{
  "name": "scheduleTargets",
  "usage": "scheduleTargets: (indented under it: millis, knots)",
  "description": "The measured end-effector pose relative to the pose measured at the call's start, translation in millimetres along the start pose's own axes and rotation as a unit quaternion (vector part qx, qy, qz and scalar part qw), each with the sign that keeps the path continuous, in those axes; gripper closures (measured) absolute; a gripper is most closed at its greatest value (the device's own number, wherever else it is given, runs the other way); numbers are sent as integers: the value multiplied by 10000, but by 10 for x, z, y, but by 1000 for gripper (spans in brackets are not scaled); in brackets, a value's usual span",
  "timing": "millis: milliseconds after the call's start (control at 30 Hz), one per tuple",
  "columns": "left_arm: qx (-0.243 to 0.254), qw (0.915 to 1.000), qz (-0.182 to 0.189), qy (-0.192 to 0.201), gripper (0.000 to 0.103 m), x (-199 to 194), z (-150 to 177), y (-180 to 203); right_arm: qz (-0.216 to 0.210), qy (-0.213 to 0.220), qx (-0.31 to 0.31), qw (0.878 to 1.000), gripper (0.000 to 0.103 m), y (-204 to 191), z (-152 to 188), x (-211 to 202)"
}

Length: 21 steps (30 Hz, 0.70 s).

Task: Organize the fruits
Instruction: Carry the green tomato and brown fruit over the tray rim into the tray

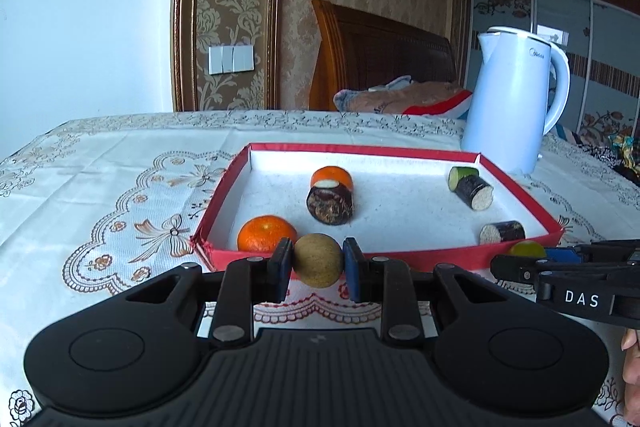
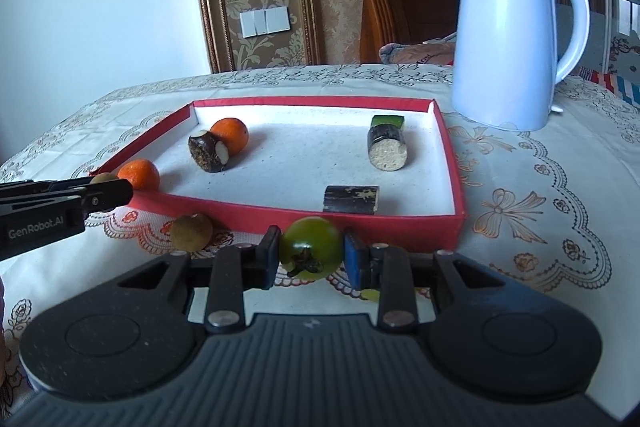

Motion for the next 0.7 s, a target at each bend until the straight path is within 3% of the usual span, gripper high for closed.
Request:
scheduleTargets:
  millis: [700]
  knots:
    - [-8,9996,-21,-295,76,306,-168,212,261,364,-82,9990,72,53,-202,-67]
Point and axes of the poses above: each gripper's, at about its wrist camera, not at the fingertips, and x roughly the way its jaws point, y to its right, z to its underside, the point moved 5 cm from there along x, roughly the way its jaws point, and after that the axes turned 5 degrees about -z, right-handed, at the moved point
